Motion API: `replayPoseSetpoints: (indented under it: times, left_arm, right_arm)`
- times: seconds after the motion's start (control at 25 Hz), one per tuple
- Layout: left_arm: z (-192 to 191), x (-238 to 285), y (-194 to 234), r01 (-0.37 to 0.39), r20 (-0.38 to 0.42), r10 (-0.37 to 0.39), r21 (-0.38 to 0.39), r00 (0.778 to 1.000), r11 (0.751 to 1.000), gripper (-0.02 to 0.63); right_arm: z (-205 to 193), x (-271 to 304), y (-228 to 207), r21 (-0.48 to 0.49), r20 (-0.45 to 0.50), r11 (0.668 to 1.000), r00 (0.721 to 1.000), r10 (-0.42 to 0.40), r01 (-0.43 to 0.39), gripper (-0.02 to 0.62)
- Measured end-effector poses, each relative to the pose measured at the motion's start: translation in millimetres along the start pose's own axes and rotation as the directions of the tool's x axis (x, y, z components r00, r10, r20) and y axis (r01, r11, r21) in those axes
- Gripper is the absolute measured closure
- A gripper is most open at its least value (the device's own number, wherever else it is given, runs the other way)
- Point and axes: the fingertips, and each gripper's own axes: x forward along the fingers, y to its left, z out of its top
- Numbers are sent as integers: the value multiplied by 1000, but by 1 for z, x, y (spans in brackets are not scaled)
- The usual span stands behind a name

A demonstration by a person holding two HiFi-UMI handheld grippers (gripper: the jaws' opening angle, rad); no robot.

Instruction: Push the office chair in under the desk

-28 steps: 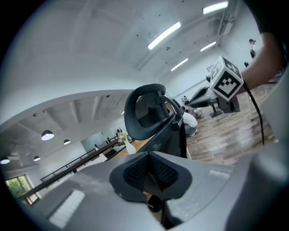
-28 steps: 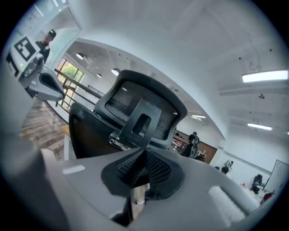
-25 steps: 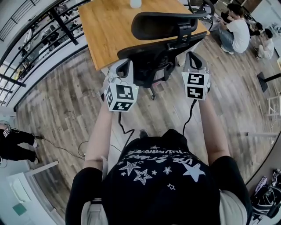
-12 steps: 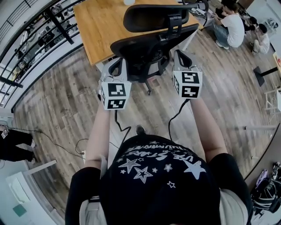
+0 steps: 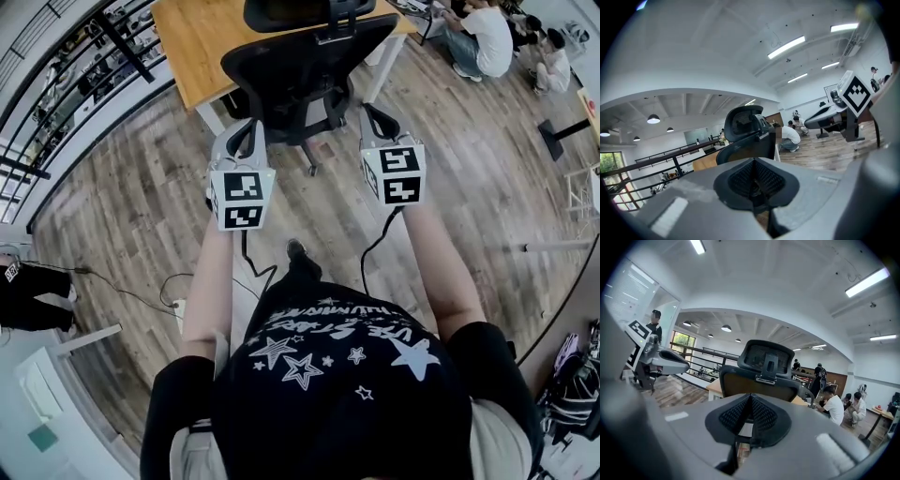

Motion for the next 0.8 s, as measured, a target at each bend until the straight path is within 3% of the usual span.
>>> replayPoseSetpoints:
  times: [0.36, 0.8]
  left_arm:
    - [-7, -65, -52, 30, -6, -30, -5, 1000, 1000, 604]
    - [-5, -136, -83, 18, -21, -19, -15, 1000, 1000, 604]
  right_arm:
    - [-27, -79, 16, 2, -26, 1000, 1000, -7, 7, 594]
    - [-30, -141, 45, 26, 4, 999, 999, 33, -34, 594]
